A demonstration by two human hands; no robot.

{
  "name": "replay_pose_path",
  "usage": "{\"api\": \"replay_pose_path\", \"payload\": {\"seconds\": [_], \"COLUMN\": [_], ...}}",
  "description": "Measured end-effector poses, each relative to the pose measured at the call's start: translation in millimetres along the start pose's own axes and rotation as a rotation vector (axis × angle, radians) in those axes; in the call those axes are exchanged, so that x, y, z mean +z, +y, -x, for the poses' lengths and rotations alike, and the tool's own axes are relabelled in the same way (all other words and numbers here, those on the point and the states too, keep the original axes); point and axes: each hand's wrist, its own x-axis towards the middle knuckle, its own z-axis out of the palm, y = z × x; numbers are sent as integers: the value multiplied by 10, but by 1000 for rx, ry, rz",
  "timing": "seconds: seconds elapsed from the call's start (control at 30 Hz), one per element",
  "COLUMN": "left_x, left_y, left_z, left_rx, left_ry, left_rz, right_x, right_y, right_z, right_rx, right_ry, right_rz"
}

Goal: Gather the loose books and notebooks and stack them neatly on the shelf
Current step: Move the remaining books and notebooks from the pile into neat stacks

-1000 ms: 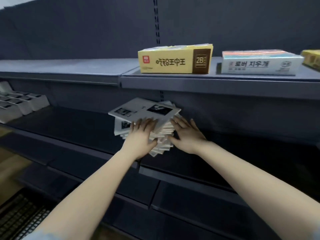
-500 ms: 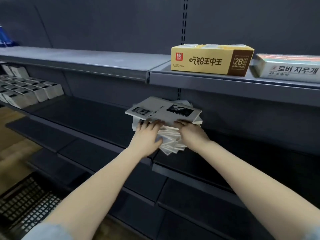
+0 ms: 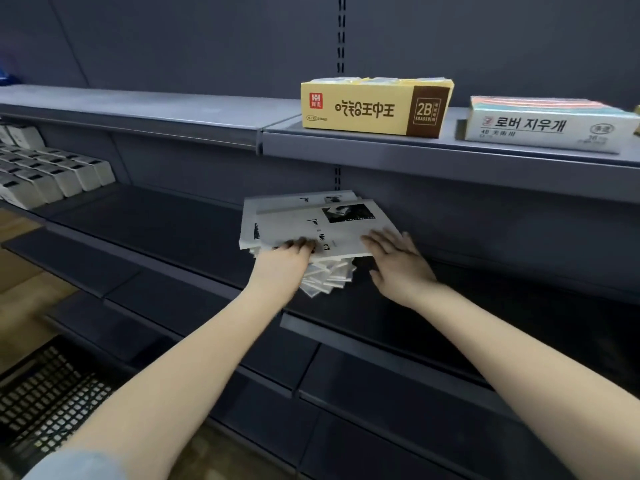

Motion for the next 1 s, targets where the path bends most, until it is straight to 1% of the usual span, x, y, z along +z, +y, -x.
{"api": "replay_pose_path", "payload": {"seconds": [0.07, 0.1, 0.17, 0.27, 0.3, 0.37, 0.43, 0.5, 0.53, 0.6, 0.7, 0.77, 0.87, 0.93, 1.0], "left_x": [-74, -83, -128, -247, -235, -165, -103, -61, -43, -10, 32, 64, 86, 48, -33], "left_y": [136, 198, 297, 283, 235, 109, 19, -5, 8, 95, 310, 410, 532, 641, 770], "left_z": [15, 37, 117, 282, 337, 414, 451, 430, 406, 354, 283, 219, 140, 92, 46], "left_rx": [44, 87, 131, 96, 120, 217, 222, 204, 193, 188, 229, 237, 253, 269, 306], "left_ry": [26, 84, 146, 167, 184, 124, 7, -42, -53, -21, 73, 105, 103, 108, 140], "left_rz": [-43, -40, 33, 177, 201, 244, 227, 132, 95, 39, -17, -37, -56, -63, -63], "right_x": [40, 45, 44, 72, 81, 90, 100, 103, 101, 114, 135, 124, 81, 55, 71], "right_y": [-188, -288, -429, -423, -371, -229, -80, 41, 78, 96, 38, 18, 126, 237, 380], "right_z": [0, 5, 25, 29, 16, 6, 24, 75, 116, 204, 346, 465, 606, 676, 755], "right_rx": [-54, -74, -84, -143, -180, -250, -314, -346, -335, -296, -299, -294, -298, -333, -355], "right_ry": [40, 51, 65, 109, 120, 137, 150, 146, 115, 31, 20, 62, 126, 191, 350], "right_rz": [-42, -68, -100, -103, -127, -229, -314, -347, -323, -205, -112, -170, -301, -267, -164]}}
